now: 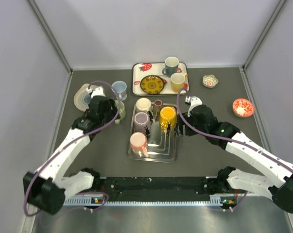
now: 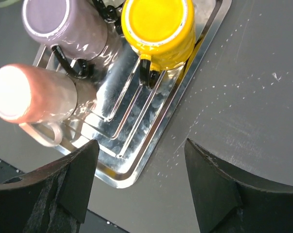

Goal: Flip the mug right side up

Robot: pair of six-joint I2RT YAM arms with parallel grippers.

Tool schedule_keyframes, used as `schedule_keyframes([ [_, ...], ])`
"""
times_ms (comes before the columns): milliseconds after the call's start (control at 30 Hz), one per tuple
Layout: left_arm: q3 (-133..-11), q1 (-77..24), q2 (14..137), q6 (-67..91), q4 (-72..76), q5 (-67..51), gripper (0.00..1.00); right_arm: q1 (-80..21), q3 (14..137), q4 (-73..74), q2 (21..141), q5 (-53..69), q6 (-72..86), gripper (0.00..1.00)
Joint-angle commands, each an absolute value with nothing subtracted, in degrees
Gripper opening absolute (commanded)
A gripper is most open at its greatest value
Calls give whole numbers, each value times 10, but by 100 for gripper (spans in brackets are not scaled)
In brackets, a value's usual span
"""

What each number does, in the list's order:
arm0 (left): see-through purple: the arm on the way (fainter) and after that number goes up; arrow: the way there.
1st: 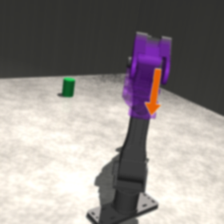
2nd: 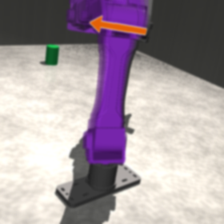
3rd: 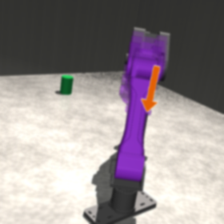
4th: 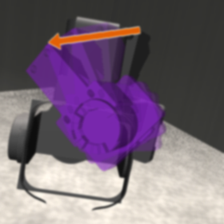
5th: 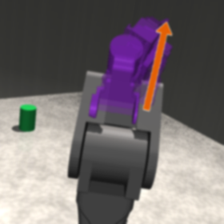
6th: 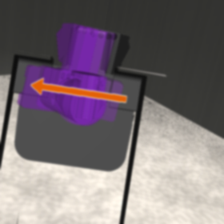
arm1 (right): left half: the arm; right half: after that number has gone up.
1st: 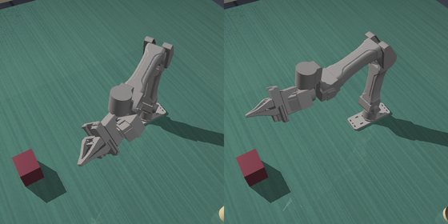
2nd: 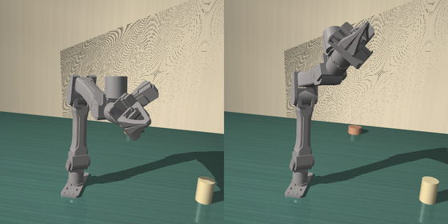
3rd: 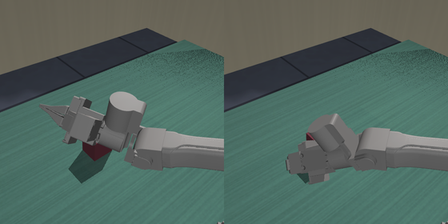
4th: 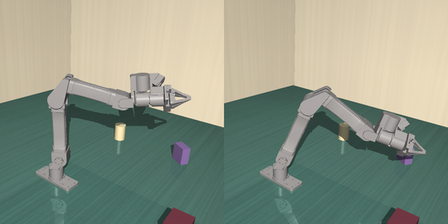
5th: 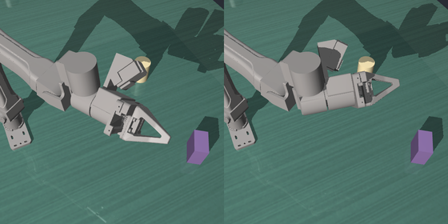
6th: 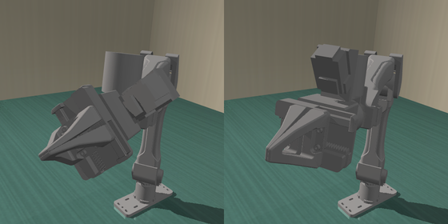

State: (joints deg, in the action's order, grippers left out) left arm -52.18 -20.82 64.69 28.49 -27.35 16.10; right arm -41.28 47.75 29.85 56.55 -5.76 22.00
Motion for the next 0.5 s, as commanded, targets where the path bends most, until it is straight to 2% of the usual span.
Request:
schedule_keyframes([
  [0, -483, -232, 552, 298, -290, 139, 73, -424, 525, 281, 625, -98, 211, 71],
  [300, -411, -281, 423, 328, -307, 146, 82, -443, 600, 253, 789, -159, 271, 70],
  [333, -403, -281, 410, 332, -309, 148, 85, -443, 609, 252, 817, -163, 276, 69],
  [367, -399, -281, 403, 336, -312, 155, 95, -444, 616, 251, 830, -163, 280, 69],
  [467, -381, -281, 385, 335, -307, 158, 99, -444, 647, 252, 873, -166, 282, 68],
])
